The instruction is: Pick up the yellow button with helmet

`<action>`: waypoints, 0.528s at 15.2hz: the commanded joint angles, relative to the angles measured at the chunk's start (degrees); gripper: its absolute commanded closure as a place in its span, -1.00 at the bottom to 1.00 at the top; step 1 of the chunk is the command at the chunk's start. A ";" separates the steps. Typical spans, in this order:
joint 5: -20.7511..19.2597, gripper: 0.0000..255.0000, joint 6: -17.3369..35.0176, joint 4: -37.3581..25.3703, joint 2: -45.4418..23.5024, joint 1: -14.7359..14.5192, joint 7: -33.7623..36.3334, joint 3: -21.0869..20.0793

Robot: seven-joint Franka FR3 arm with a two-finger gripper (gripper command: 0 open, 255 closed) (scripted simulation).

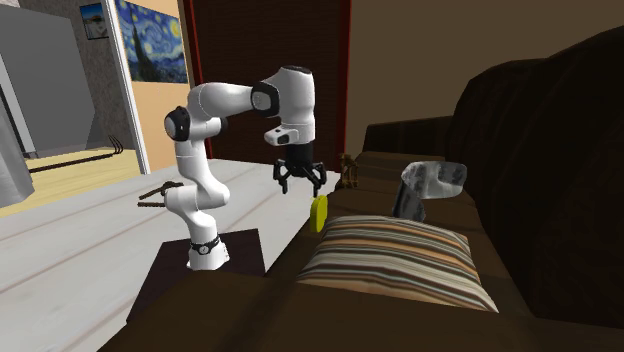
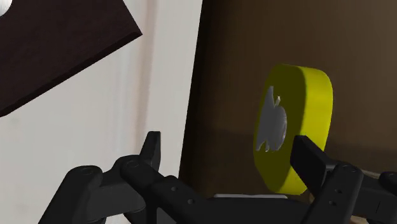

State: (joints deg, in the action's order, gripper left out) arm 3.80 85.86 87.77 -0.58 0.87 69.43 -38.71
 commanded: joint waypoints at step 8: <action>-6.04 -1.00 -1.06 -11.46 -13.63 -5.29 12.15 -2.00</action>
State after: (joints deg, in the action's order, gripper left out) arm -2.42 83.93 75.25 -14.45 -4.51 81.50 -40.69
